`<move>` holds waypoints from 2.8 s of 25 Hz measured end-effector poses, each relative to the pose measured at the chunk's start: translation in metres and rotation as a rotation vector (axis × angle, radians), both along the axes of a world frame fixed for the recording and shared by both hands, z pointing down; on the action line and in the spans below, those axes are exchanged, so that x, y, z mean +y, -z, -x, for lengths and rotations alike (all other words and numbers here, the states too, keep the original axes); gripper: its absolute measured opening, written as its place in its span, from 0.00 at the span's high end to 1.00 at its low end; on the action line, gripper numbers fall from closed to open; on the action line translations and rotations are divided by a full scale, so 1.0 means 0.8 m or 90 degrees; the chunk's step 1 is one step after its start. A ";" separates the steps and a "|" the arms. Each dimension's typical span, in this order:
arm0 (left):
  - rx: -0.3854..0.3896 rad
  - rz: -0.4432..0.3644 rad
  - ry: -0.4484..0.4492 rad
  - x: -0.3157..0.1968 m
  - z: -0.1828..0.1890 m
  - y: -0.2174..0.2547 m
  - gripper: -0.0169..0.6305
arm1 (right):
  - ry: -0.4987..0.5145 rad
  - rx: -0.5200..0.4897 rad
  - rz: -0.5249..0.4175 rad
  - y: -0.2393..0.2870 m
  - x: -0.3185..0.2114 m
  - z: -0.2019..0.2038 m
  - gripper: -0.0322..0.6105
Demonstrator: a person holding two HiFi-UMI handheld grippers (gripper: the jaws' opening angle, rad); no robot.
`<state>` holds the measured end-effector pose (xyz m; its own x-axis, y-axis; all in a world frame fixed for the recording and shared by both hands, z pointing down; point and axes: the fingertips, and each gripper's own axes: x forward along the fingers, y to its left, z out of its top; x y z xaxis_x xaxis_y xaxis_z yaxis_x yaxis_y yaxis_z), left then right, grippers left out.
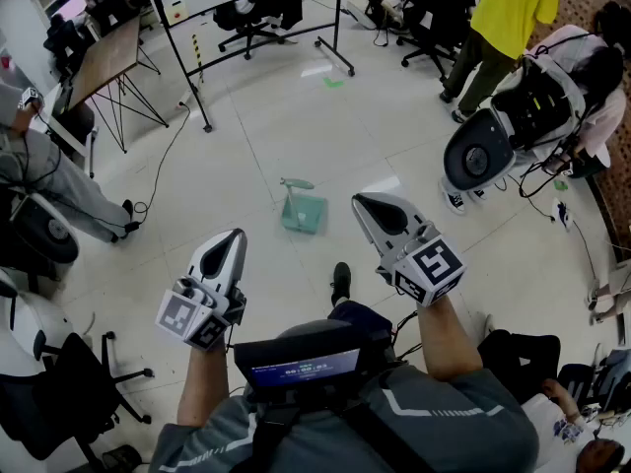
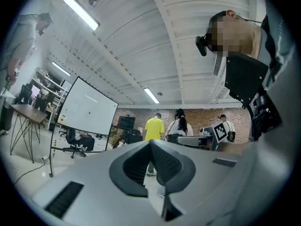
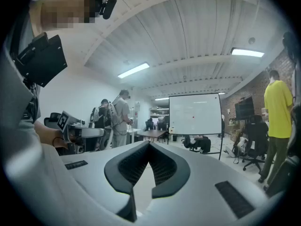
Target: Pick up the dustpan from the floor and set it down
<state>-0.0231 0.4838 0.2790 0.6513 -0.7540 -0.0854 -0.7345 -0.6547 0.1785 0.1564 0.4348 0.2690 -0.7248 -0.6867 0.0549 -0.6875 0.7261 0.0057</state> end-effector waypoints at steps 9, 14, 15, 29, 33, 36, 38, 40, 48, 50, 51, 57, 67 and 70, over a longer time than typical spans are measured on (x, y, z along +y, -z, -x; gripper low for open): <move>0.006 0.018 0.021 -0.195 -0.051 -0.005 0.95 | 0.044 -0.009 -0.006 -0.009 -0.197 -0.059 0.93; -0.013 -0.002 0.046 -0.299 -0.090 0.003 0.94 | 0.060 -0.007 -0.010 -0.024 -0.305 -0.099 0.93; -0.014 -0.004 0.053 -0.316 -0.094 0.003 0.94 | 0.069 -0.006 -0.007 -0.027 -0.321 -0.103 0.93; -0.003 -0.002 0.021 -0.509 -0.002 0.022 0.94 | 0.039 -0.008 0.018 -0.006 -0.498 -0.015 0.92; 0.007 0.000 0.008 -0.525 0.008 0.021 0.94 | 0.035 -0.006 0.016 -0.003 -0.512 0.001 0.93; 0.012 0.009 0.004 -0.523 0.010 0.012 0.94 | 0.030 -0.001 0.014 -0.004 -0.510 0.004 0.92; 0.009 0.011 -0.002 -0.524 0.007 0.008 0.94 | 0.028 -0.002 0.011 -0.004 -0.510 0.002 0.92; 0.013 0.013 -0.002 -0.533 0.009 0.007 0.94 | 0.025 -0.003 0.009 -0.005 -0.517 0.004 0.93; 0.002 0.025 0.000 -0.550 0.014 -0.012 0.94 | 0.028 0.007 0.028 -0.021 -0.537 0.015 0.92; 0.000 0.039 -0.001 -0.555 0.015 -0.026 0.94 | 0.030 0.012 0.036 -0.031 -0.543 0.019 0.92; -0.001 0.042 0.000 -0.560 0.015 -0.033 0.94 | 0.033 0.015 0.040 -0.038 -0.548 0.021 0.92; -0.010 0.090 0.004 -0.597 0.012 -0.107 0.95 | 0.056 0.054 0.102 -0.116 -0.582 0.034 0.84; -0.032 0.231 -0.009 -0.639 0.021 -0.331 0.95 | 0.133 0.141 0.226 -0.368 -0.619 0.092 0.70; -0.044 0.261 -0.015 -0.661 0.028 -0.415 0.95 | 0.172 0.171 0.250 -0.457 -0.633 0.113 0.65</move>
<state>-0.0456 -0.0446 0.6108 0.6624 -0.7016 0.2627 -0.7395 -0.5563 0.3790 0.0658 -0.0720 0.6344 -0.7974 -0.3691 0.4775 -0.4882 0.8596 -0.1508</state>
